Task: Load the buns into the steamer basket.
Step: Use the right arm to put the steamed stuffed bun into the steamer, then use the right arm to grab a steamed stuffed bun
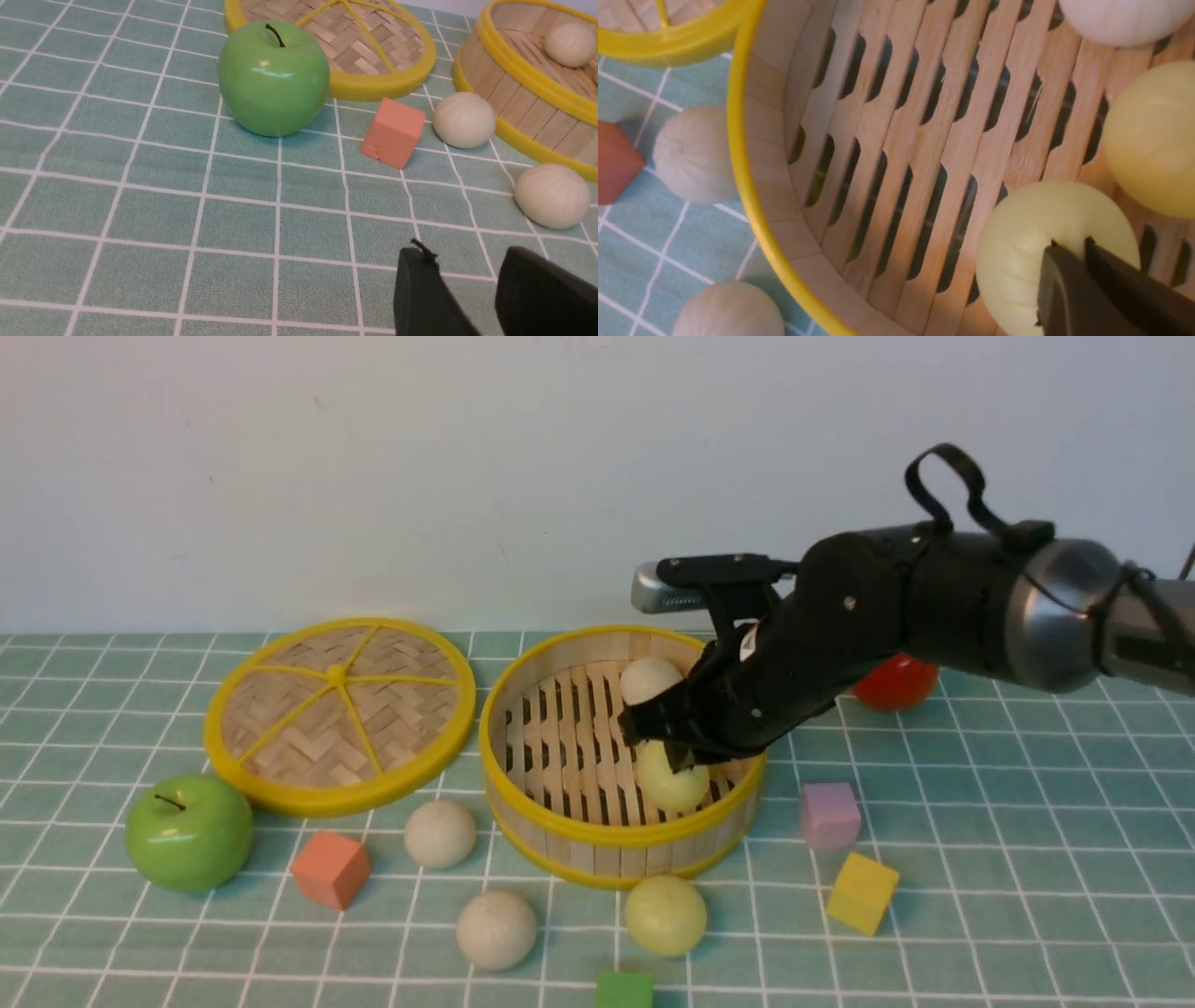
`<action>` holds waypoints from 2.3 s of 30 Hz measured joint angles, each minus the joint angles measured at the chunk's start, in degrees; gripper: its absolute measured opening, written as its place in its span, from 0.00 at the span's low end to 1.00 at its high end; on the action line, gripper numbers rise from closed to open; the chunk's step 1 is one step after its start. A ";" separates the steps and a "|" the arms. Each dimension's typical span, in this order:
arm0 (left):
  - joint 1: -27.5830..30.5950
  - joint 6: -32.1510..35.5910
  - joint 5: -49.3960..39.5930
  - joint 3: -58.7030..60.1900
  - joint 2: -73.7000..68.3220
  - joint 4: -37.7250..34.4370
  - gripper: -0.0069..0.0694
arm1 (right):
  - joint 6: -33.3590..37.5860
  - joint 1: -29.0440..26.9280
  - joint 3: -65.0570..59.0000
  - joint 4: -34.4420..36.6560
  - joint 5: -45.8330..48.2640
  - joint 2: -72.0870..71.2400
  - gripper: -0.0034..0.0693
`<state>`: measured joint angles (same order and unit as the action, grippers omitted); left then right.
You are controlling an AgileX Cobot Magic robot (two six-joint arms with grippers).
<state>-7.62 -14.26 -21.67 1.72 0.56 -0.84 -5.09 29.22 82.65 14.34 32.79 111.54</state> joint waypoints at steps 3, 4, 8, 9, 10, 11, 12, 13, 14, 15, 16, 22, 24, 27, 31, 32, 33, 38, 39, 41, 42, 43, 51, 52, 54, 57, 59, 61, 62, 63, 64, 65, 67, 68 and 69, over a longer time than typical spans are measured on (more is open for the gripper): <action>0.00 0.00 0.00 0.00 0.00 0.00 0.40 | 0.07 0.00 0.00 0.25 -0.28 1.06 0.05; 0.00 0.00 0.00 0.00 0.00 0.00 0.40 | 0.07 0.00 0.00 0.33 -0.28 1.25 0.05; 0.00 0.00 0.00 0.00 0.00 0.00 0.40 | 0.23 0.00 0.00 0.33 -0.49 1.70 0.06; 0.00 0.00 0.00 0.00 0.00 0.00 0.40 | 0.29 0.00 0.00 0.33 -0.49 1.70 0.08; 0.00 0.00 0.00 0.00 0.00 0.00 0.40 | 0.29 0.00 0.00 0.33 -0.49 1.70 0.10; 0.00 0.00 0.00 0.00 0.00 0.00 0.40 | 0.29 0.00 0.00 0.33 -0.49 1.65 0.13; 0.00 0.00 0.00 0.00 0.00 0.00 0.40 | 0.29 0.00 0.00 0.28 -0.44 1.59 0.16; 0.00 0.00 0.00 0.00 0.00 0.00 0.40 | 0.29 0.00 0.00 0.28 -0.44 1.52 0.16; 0.00 0.00 0.00 0.00 0.00 0.00 0.40 | 0.29 0.00 0.00 0.28 -0.31 1.14 0.22; 0.00 0.00 0.00 0.00 0.00 0.00 0.40 | 0.29 0.00 0.00 0.16 0.09 0.82 0.28; 0.00 0.00 0.00 0.00 0.00 0.00 0.40 | 0.29 0.00 0.00 -0.27 0.52 0.24 0.33; 0.00 0.00 0.00 0.00 0.00 0.00 0.40 | 0.56 0.00 0.04 -4.24 7.11 -5.62 0.53; 0.00 0.00 0.00 0.00 0.00 0.00 0.40 | 0.50 0.06 0.04 -4.96 10.64 -7.91 0.54; 0.00 0.00 0.00 0.00 0.00 0.00 0.40 | -0.26 1.15 -1.42 -5.08 13.37 -10.93 0.53; 0.00 0.00 0.00 0.00 0.00 -0.06 0.40 | -0.67 5.79 -7.02 -4.82 13.38 -12.87 0.48; 0.00 0.00 0.00 0.00 0.00 -0.06 0.40 | -0.95 7.36 -8.73 -4.67 13.11 -12.87 0.47; 0.00 0.00 0.00 0.00 0.00 -0.06 0.40 | -1.28 8.94 -10.45 -4.60 12.55 -12.87 0.45; 0.00 0.00 0.00 0.00 0.00 -0.06 0.40 | -3.07 14.12 -15.46 -5.09 8.30 -12.49 0.39; 0.00 0.00 0.00 0.00 0.00 -0.06 0.40 | -3.56 14.32 -15.65 -5.77 7.53 -12.33 0.38; 0.00 0.00 0.00 0.00 0.00 -0.12 0.40 | -4.98 14.32 -15.87 -7.87 5.41 -12.07 0.38; 0.00 0.00 0.00 0.00 0.00 -0.12 0.40 | -6.15 14.17 -15.95 -9.16 4.12 -11.92 0.38; 0.00 0.00 0.00 0.00 0.00 -0.12 0.40 | -7.47 14.02 -15.95 -10.20 2.76 -11.79 0.38; 0.00 0.00 0.00 0.00 0.00 -0.12 0.40 | -16.39 11.27 -15.95 -15.77 -5.40 -8.17 0.38; 0.00 0.00 0.00 0.00 0.00 -0.12 0.40 | -16.63 10.97 -15.95 -15.80 -5.45 -7.76 0.38; 0.00 0.00 0.00 0.00 0.00 -0.12 0.40 | -16.91 10.48 -15.95 -15.80 -5.72 -6.75 0.38; 0.00 0.00 0.00 0.00 0.00 -0.12 0.40 | -16.90 10.20 -15.95 -15.49 -6.10 -5.82 0.38; 0.00 0.00 0.00 0.00 0.00 -0.12 0.40 | -16.90 10.19 -15.95 -14.34 -6.78 -4.96 0.38; 0.00 0.00 0.00 0.00 0.00 -0.12 0.40 | -16.90 10.19 -15.95 -13.31 -7.44 -4.37 0.38; 0.00 0.00 0.00 0.00 0.00 -0.12 0.40 | -16.90 10.19 -15.95 -13.11 -7.82 -4.11 0.38; 0.00 0.00 0.00 0.00 0.00 -0.12 0.40 | -16.90 10.19 -15.95 -13.11 -7.87 -4.07 0.38; 0.00 0.00 0.00 0.00 0.00 -0.12 0.40 | -16.90 10.19 -15.95 -12.92 -8.32 -3.47 0.38; 0.00 0.00 0.00 0.00 0.00 -0.12 0.40 | -16.92 10.19 -15.95 -12.92 -8.46 -3.28 0.38; 0.00 0.00 0.00 0.00 0.00 -0.12 0.40 | -16.92 10.19 -15.95 -12.92 -8.88 -2.76 0.38; 0.00 0.00 0.00 0.00 0.00 -0.12 0.40 | -16.92 10.19 -15.95 -12.92 -9.00 -2.60 0.38; 0.00 0.00 0.00 0.00 0.00 -0.12 0.40 | -16.92 10.13 -15.95 -12.92 -9.13 -2.48 0.38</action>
<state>-7.62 -14.26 -21.67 1.72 0.56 -0.96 -22.00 39.35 66.71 1.42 23.67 109.06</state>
